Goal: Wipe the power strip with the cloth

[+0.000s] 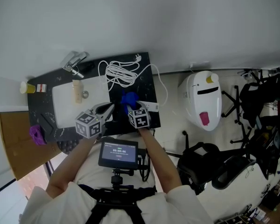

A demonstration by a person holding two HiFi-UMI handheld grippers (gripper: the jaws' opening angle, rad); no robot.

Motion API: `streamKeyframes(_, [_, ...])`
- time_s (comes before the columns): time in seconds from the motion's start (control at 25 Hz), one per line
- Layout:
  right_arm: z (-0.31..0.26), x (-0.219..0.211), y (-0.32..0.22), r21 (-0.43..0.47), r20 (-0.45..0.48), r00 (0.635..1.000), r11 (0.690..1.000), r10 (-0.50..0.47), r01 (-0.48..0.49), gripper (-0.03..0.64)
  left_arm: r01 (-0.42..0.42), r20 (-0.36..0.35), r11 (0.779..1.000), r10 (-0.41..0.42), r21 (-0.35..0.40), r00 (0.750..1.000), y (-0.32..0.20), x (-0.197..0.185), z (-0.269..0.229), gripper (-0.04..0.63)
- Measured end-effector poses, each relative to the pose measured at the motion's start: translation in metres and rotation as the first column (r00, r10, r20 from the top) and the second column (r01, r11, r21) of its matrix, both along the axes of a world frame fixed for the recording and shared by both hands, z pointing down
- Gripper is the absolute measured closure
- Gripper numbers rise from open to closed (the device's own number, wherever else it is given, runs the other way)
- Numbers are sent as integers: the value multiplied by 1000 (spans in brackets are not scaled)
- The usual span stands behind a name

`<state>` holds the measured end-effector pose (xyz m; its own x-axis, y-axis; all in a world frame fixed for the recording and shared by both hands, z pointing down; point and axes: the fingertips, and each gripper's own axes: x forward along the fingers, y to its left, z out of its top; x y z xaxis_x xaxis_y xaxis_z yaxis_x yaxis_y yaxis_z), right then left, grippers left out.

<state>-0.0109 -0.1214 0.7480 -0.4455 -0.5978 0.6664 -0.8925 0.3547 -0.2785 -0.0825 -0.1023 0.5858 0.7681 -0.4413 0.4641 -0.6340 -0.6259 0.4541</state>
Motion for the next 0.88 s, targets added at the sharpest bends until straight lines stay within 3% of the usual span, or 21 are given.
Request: streamKeyframes(0.88, [-1, 30, 0, 7, -4, 998, 998, 62, -62, 511, -9, 0, 1000, 9, 4, 1000, -4, 0, -2, 595])
